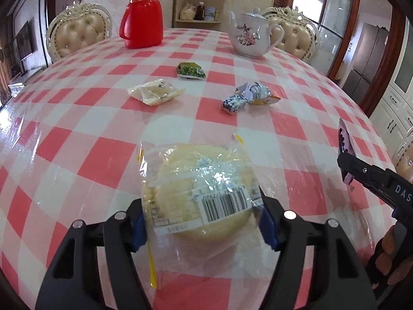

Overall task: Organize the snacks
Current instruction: 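Carry the bun bag with left tool while right tool carries the pink bar over the box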

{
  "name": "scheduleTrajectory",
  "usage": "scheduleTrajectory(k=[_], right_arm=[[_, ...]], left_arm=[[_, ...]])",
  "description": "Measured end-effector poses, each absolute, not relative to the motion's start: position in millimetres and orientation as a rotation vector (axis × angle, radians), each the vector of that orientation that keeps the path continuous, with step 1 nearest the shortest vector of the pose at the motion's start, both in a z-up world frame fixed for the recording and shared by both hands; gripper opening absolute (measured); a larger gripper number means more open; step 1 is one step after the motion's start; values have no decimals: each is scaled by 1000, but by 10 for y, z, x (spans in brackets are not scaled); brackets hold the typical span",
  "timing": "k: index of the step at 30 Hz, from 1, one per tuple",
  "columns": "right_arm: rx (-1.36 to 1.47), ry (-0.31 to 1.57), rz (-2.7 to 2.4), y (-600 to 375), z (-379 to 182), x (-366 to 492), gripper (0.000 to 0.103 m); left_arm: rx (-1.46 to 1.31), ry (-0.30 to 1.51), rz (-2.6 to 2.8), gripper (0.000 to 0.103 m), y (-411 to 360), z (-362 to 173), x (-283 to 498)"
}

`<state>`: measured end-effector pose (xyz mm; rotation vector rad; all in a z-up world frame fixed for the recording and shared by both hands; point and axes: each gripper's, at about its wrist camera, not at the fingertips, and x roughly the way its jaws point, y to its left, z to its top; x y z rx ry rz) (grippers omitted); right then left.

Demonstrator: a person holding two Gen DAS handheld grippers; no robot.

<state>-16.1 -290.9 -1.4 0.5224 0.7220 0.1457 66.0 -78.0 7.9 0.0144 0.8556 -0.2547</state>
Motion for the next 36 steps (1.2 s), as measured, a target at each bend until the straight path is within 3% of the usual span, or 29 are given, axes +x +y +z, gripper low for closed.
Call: scheduleTrajectory(k=[21, 27, 36], right_arm=[[653, 707, 202, -3007, -21, -291, 23], [551, 850, 293, -2174, -21, -639, 23], [283, 769, 485, -852, 439, -1468, 23]], left_arm=[[-131, 749, -239, 68, -187, 382, -501], [-175, 751, -172, 68, 330, 463, -903], [-166, 717, -54, 68, 1186, 633, -1635]])
